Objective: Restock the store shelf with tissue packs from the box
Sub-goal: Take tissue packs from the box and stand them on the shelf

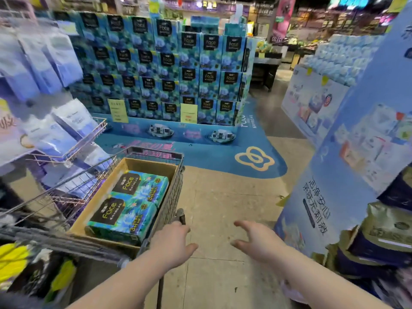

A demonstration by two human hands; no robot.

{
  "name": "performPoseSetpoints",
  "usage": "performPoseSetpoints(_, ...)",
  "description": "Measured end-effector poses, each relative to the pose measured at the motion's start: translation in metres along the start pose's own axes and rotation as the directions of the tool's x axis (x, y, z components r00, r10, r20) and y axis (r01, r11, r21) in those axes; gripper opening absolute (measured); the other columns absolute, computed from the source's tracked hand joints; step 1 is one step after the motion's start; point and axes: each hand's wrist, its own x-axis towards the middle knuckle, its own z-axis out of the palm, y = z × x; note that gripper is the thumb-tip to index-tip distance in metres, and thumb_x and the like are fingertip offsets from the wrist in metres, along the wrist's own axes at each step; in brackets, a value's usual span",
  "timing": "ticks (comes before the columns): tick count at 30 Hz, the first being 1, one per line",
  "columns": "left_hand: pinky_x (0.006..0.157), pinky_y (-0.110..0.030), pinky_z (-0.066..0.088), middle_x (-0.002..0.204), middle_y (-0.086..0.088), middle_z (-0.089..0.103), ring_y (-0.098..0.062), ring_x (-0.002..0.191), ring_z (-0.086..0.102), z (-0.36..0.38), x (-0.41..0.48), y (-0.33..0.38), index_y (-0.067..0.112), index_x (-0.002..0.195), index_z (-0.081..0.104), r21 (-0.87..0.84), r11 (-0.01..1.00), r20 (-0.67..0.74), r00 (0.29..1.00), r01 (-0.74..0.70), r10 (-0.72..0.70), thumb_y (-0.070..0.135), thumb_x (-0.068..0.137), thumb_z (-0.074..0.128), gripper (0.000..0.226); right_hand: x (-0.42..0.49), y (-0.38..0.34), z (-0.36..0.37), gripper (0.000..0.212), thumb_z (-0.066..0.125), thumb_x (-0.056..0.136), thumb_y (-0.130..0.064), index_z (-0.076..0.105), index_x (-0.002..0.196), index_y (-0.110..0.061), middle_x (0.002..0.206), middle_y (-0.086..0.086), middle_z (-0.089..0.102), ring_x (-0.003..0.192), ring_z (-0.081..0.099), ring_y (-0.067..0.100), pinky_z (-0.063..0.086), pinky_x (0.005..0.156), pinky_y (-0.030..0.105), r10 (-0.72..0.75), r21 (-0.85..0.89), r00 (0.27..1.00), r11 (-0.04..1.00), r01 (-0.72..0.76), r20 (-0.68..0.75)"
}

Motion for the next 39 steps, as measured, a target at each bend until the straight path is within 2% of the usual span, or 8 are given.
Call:
performPoseSetpoints(5, 0.098, -0.036, 0.045, 0.128, -0.002, 0.051, -0.022, 0.119, 0.051, -0.013, 0.062, 0.003, 0.023, 0.13, 0.05, -0.08, 0.985, 0.044, 0.988, 0.151, -0.148, 0.056, 0.085, 0.051, 0.056, 0.08, 0.025, -0.035, 0.06, 0.053, 0.089, -0.048, 0.034, 0.144, -0.031, 0.148, -0.009, 0.04, 0.135, 0.04, 0.015, 0.037, 0.107, 0.03, -0.112, 0.012, 0.988, 0.994, 0.111, 0.105)
performPoseSetpoints(11, 0.091, -0.034, 0.048, 0.12, 0.003, 0.052, -0.017, 0.111, 0.053, -0.03, 0.124, 0.011, 0.025, 0.125, 0.054, -0.189, 0.921, 0.048, 0.94, 0.339, -0.337, 0.056, 0.084, 0.053, 0.051, 0.175, 0.038, -0.078, 0.059, 0.052, 0.091, -0.043, 0.033, 0.145, -0.027, 0.149, -0.005, 0.04, 0.135, 0.04, 0.016, 0.036, 0.107, 0.028, -0.255, -0.036, 0.951, 0.964, 0.265, 0.174)
performPoseSetpoints(15, 0.095, -0.035, 0.048, 0.128, 0.003, 0.051, -0.018, 0.116, 0.053, -0.027, 0.138, -0.001, 0.026, 0.128, 0.053, -0.216, 0.866, 0.081, 0.892, 0.451, -0.444, 0.056, 0.084, 0.052, 0.054, 0.221, 0.018, -0.084, 0.059, 0.053, 0.091, -0.043, 0.035, 0.144, -0.025, 0.147, -0.002, 0.043, 0.133, 0.042, 0.018, 0.038, 0.105, 0.029, -0.344, -0.077, 0.909, 0.926, 0.37, 0.235)
performPoseSetpoints(20, 0.098, -0.035, 0.046, 0.135, 0.001, 0.049, -0.02, 0.122, 0.051, -0.03, 0.153, -0.041, 0.025, 0.137, 0.045, -0.29, 0.75, 0.095, 0.798, 0.595, -0.596, 0.057, 0.086, 0.052, 0.06, 0.277, -0.03, -0.089, 0.049, 0.056, 0.09, -0.038, 0.044, 0.136, -0.022, 0.137, 0.001, 0.053, 0.124, 0.051, 0.02, 0.043, 0.1, 0.031, -0.46, -0.09, 0.838, 0.86, 0.503, 0.293)
performPoseSetpoints(25, 0.096, -0.035, 0.046, 0.128, -0.002, 0.052, -0.022, 0.119, 0.052, -0.034, 0.19, -0.091, 0.022, 0.126, 0.052, -0.291, 0.697, 0.124, 0.748, 0.656, -0.652, 0.055, 0.086, 0.05, 0.052, 0.337, -0.083, -0.093, 0.059, 0.057, 0.09, -0.039, 0.038, 0.142, -0.022, 0.141, 0.0, 0.049, 0.128, 0.048, 0.018, 0.041, 0.102, 0.029, -0.508, -0.1, 0.79, 0.817, 0.568, 0.343)
performPoseSetpoints(30, 0.098, -0.033, 0.044, 0.132, -0.003, 0.049, -0.023, 0.122, 0.051, -0.053, 0.242, -0.144, 0.023, 0.13, 0.051, -0.354, 0.667, 0.13, 0.74, 0.656, -0.66, 0.052, 0.088, 0.05, 0.051, 0.405, -0.142, -0.102, 0.053, 0.057, 0.088, -0.04, 0.044, 0.137, -0.024, 0.138, 0.002, 0.052, 0.124, 0.051, 0.02, 0.046, 0.1, 0.032, -0.515, -0.151, 0.781, 0.793, 0.591, 0.353)
performPoseSetpoints(33, 0.102, -0.036, 0.041, 0.136, -0.004, 0.045, -0.024, 0.126, 0.047, -0.062, 0.265, -0.174, 0.025, 0.138, 0.043, -0.352, 0.664, 0.132, 0.738, 0.659, -0.662, 0.051, 0.09, 0.049, 0.055, 0.437, -0.173, -0.101, 0.056, 0.058, 0.087, -0.04, 0.043, 0.138, -0.024, 0.137, 0.0, 0.054, 0.123, 0.052, 0.019, 0.047, 0.1, 0.034, -0.524, -0.163, 0.763, 0.774, 0.612, 0.377)
performPoseSetpoints(39, 0.103, -0.034, 0.041, 0.136, -0.003, 0.047, -0.023, 0.127, 0.046, -0.057, 0.281, -0.214, 0.024, 0.137, 0.045, -0.401, 0.578, 0.197, 0.683, 0.71, -0.703, 0.051, 0.089, 0.049, 0.055, 0.482, -0.218, -0.082, 0.059, 0.057, 0.085, -0.043, 0.042, 0.138, -0.024, 0.131, 0.001, 0.057, 0.119, 0.055, 0.021, 0.047, 0.099, 0.036, -0.495, -0.223, 0.715, 0.723, 0.654, 0.494)
